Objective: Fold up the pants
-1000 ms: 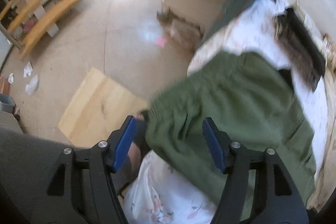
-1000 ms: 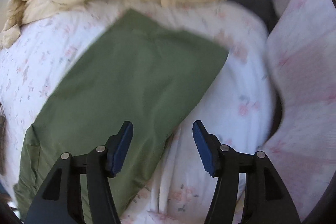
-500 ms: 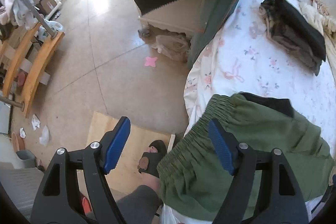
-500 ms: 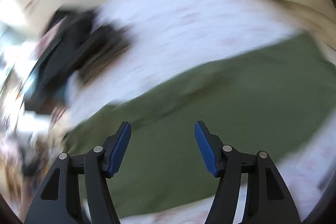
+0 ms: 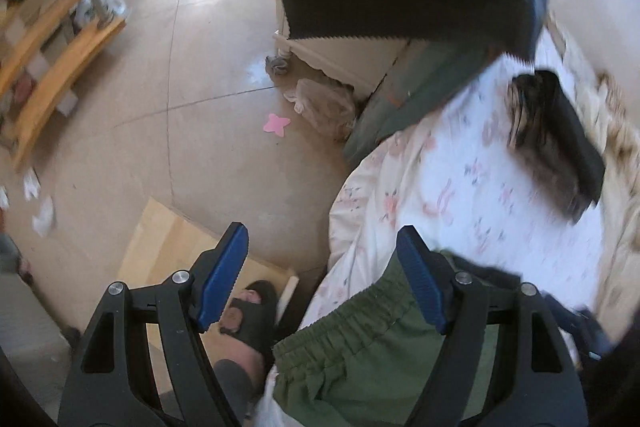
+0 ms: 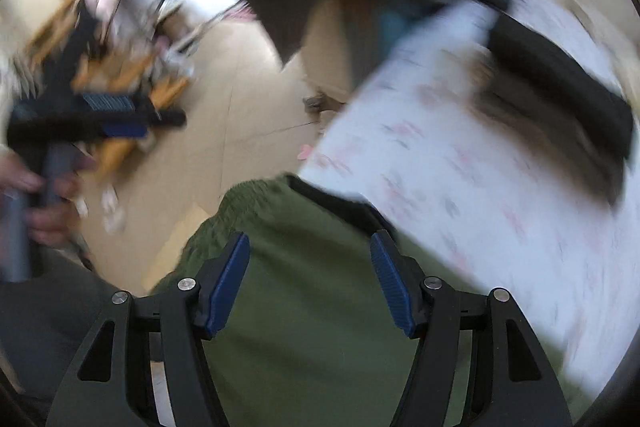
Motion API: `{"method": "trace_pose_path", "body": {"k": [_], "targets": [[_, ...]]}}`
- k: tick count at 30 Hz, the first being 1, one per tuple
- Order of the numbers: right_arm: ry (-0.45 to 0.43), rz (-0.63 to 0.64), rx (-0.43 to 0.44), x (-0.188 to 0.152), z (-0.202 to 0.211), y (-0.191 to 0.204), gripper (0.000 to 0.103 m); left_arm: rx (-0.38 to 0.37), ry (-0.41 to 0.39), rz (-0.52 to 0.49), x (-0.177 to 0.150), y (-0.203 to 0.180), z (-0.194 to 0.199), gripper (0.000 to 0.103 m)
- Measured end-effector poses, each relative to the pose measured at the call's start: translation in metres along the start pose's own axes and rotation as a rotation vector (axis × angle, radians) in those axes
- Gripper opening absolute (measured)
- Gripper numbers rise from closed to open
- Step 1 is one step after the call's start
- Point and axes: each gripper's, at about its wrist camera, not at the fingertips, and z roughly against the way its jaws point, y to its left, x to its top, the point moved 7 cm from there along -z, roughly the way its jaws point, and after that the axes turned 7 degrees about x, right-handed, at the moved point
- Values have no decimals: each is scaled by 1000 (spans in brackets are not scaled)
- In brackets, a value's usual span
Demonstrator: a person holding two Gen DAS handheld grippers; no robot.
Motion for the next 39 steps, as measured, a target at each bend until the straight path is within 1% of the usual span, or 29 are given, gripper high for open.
{"method": "trace_pose_path", "body": {"k": [1, 3, 4, 6, 7, 9, 11, 13, 14, 16, 17, 18, 19, 20, 21, 22, 24, 25, 26, 28, 30, 33, 35, 37, 39], "targets": [[44, 67, -50, 7, -23, 1, 68, -11, 6, 11, 2, 3, 0, 74], [91, 113, -107, 11, -47, -5, 68, -26, 20, 22, 2, 8, -1, 74], [88, 115, -102, 9, -50, -6, 68, -43, 30, 26, 2, 9, -1, 74], [46, 97, -22, 8, -40, -6, 67, -62, 40, 27, 1, 11, -1, 74], [28, 97, -3, 8, -35, -5, 67, -70, 43, 28, 2, 11, -2, 74], [11, 115, -45, 18, -34, -6, 68, -85, 52, 44, 5, 12, -2, 74], [44, 99, -53, 30, -48, -11, 69, -99, 59, 63, 8, 11, -3, 74], [102, 70, -9, 39, -70, -12, 69, -99, 56, 70, 10, 10, -2, 74], [158, 63, 42, 40, -86, -8, 69, -100, 54, 68, 10, 9, -2, 74], [232, 70, 125, 37, -107, 3, 69, -103, 55, 54, 8, 6, -1, 74], [258, 76, 143, 35, -114, 6, 69, -108, 57, 51, 7, 6, -1, 74], [277, 90, 141, 32, -120, 8, 68, -110, 60, 53, 7, 7, -1, 74], [275, 116, 115, 31, -123, 9, 52, -106, 60, 60, 7, 8, -1, 74], [262, 147, 76, 29, -122, 9, 11, -104, 60, 69, 7, 10, -1, 74], [260, 164, 55, 27, -119, 10, 7, -104, 61, 73, 7, 11, -2, 74], [223, 165, 56, 25, -107, 15, 7, -107, 64, 79, 7, 12, -2, 74], [138, 179, 102, 22, -80, 29, 5, -108, 62, 85, 7, 12, -2, 74], [101, 194, 136, 15, -60, 42, 5, -103, 57, 88, 8, 12, -1, 74], [86, 216, 148, 7, -48, 50, 5, -101, 54, 88, 8, 11, -1, 74], [75, 254, 183, -16, -21, 73, 5, -99, 55, 77, 7, 8, -2, 74], [85, 281, 211, -42, -3, 93, 5, -103, 62, 73, 6, 4, -3, 74], [102, 309, 234, -76, 10, 114, 5, -101, 70, 44, 3, -4, -5, 74], [92, 292, 236, -87, 17, 118, 5, -98, 84, 1, -3, -14, -8, 74], [63, 285, 246, -89, 28, 121, 5, -98, 105, -28, -9, -22, -12, 74], [51, 263, 266, -87, 35, 119, 5, -99, 136, -94, -18, -34, -20, 74]]}}
